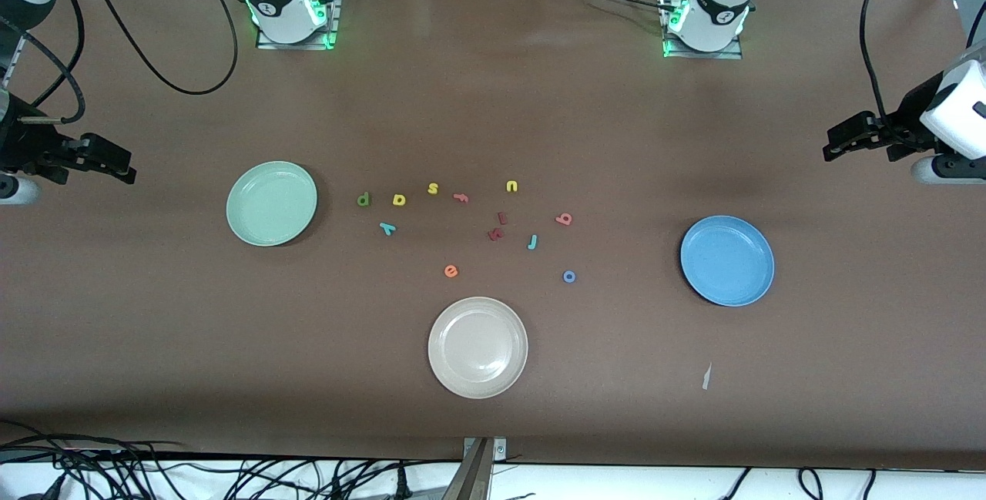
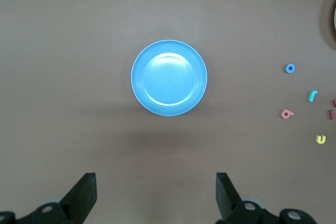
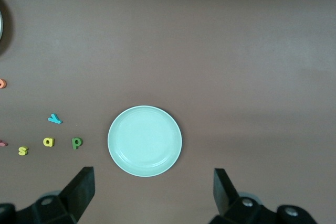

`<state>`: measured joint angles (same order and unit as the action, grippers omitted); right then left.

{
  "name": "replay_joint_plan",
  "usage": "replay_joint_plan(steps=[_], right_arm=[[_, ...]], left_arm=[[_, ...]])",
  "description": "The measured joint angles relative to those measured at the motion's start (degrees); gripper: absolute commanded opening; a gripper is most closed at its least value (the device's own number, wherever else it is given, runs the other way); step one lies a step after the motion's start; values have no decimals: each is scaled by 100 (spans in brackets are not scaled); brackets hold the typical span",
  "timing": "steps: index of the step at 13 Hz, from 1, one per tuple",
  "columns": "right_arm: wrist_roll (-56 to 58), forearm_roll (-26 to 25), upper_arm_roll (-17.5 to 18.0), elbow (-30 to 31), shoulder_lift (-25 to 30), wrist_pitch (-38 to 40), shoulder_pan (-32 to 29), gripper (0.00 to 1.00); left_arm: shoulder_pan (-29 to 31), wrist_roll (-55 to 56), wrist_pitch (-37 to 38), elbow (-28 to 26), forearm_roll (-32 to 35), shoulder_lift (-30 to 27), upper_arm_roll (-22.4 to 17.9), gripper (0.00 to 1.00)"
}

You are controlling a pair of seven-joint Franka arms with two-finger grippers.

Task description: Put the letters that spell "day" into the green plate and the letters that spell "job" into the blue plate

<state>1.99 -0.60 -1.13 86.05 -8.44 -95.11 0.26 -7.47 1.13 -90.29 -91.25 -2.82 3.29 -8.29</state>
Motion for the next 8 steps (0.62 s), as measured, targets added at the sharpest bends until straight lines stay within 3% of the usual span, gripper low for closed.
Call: replay_joint_plan(steps=[8], right_arm=[[0,0,0,0,0,0,0,100]], left_arm=[[-41,0,0,-4,0,18,18,100]])
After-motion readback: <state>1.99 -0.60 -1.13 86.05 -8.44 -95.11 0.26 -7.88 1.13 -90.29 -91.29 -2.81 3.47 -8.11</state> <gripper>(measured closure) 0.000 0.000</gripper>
